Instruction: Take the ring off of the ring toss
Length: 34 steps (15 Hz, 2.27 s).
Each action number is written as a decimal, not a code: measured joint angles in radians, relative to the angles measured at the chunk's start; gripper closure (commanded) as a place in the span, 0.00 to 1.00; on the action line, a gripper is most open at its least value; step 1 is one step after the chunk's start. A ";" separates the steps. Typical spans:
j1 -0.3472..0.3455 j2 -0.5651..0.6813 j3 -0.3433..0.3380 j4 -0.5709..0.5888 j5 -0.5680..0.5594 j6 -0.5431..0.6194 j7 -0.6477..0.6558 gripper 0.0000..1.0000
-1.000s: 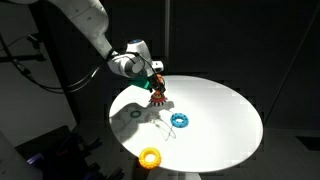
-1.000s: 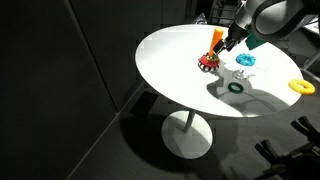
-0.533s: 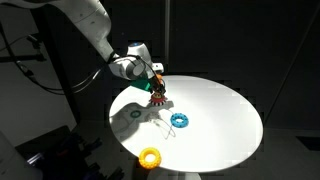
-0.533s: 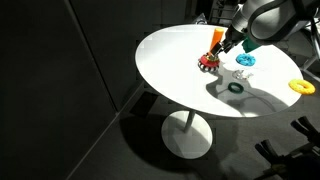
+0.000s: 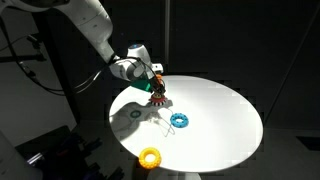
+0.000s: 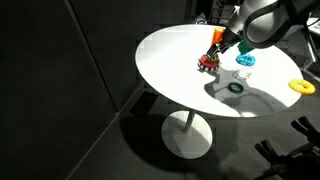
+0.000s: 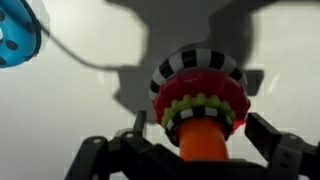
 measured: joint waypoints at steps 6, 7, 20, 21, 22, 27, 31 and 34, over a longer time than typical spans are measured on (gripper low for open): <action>0.002 0.016 0.000 0.011 0.000 0.029 0.000 0.30; 0.002 0.018 -0.001 0.012 0.000 0.037 0.000 0.40; 0.039 0.021 -0.042 0.023 0.000 0.079 0.019 0.58; 0.044 0.017 -0.047 0.023 0.000 0.080 0.025 0.58; 0.047 0.012 -0.051 0.023 0.000 0.081 0.034 0.58; 0.054 -0.032 -0.059 0.021 0.001 0.081 0.065 0.58; 0.060 -0.090 -0.059 0.010 0.001 0.081 0.095 0.58; 0.075 -0.144 -0.065 -0.013 0.002 0.081 0.129 0.58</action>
